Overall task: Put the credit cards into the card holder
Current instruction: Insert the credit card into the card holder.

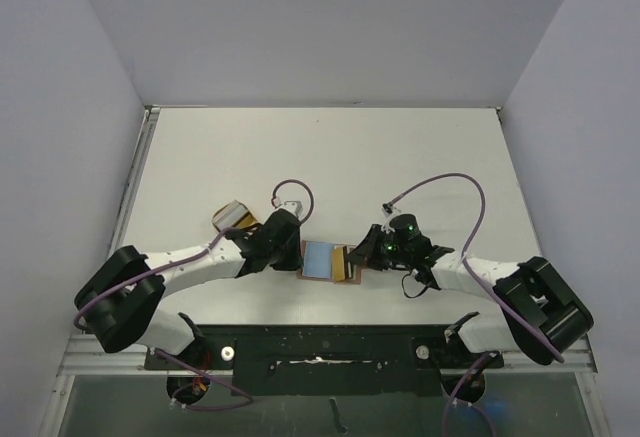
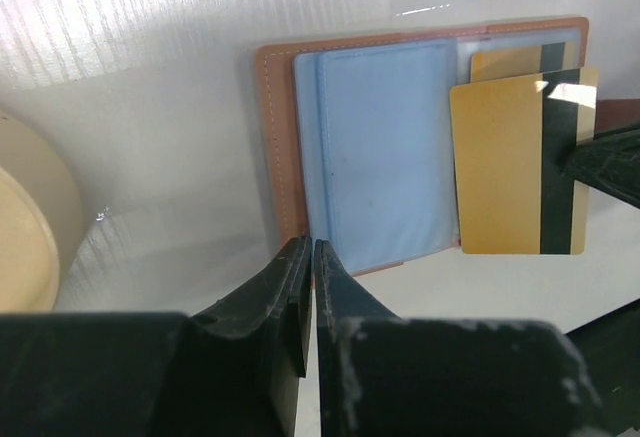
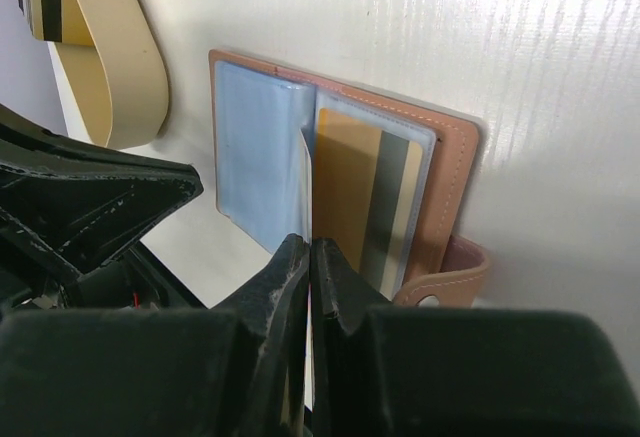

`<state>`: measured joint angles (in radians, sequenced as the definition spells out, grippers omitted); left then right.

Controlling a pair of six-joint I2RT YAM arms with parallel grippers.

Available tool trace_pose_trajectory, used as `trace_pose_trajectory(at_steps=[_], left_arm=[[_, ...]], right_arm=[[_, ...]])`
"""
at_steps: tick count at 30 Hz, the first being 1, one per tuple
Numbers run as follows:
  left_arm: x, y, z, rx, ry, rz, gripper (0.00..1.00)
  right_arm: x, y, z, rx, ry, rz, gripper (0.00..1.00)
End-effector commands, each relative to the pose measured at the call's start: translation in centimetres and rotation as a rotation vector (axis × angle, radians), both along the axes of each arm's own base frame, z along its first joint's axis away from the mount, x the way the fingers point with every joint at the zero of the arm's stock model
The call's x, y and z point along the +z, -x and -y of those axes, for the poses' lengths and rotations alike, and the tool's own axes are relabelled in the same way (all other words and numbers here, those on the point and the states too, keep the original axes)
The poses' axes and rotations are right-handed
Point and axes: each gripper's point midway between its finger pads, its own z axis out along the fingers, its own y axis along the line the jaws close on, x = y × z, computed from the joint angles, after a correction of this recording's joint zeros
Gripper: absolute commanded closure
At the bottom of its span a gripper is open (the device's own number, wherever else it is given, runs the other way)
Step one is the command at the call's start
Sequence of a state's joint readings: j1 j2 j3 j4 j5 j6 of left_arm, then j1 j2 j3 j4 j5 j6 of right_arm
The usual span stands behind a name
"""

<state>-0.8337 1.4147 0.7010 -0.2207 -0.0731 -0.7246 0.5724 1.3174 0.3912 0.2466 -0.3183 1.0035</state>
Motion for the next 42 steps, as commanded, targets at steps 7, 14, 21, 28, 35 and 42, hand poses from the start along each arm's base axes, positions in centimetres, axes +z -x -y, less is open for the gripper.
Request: trace_pose_trajectory(at_steps=[7, 14, 21, 28, 35, 42], left_arm=[[-0.9, 0.0, 0.5, -0.014, -0.022, 0.003, 0.95], [-1.0, 0.1, 0.8, -0.023, -0.021, 0.001, 0.95], [-1.3, 0.2, 0.9, -0.035, -0.035, 0.002, 0.95], [-1.5, 0.4, 0.6, -0.036, -0.055, -0.003, 0.95], [-0.2, -0.2, -0.3, 0.002, -0.106, 0.015, 0.87], [-0.1, -0.4, -0.9, 0.010, -0.139, 0.023, 0.84]], right_arm=[[-0.1, -0.8, -0.3, 0.007, -0.021, 0.038, 1.00], [-0.6, -0.8, -0.5, 0.023, -0.021, 0.033, 1.00], [-0.9, -0.8, -0.7, 0.041, -0.023, 0.037, 1.00], [0.8, -0.9, -1.3, 0.060, -0.061, 0.060, 1.00], [1.8, -1.2, -1.7, 0.062, -0.081, 0.067, 1.00], [1.9, -1.5, -2.0, 0.083, -0.081, 0.066, 1.00]])
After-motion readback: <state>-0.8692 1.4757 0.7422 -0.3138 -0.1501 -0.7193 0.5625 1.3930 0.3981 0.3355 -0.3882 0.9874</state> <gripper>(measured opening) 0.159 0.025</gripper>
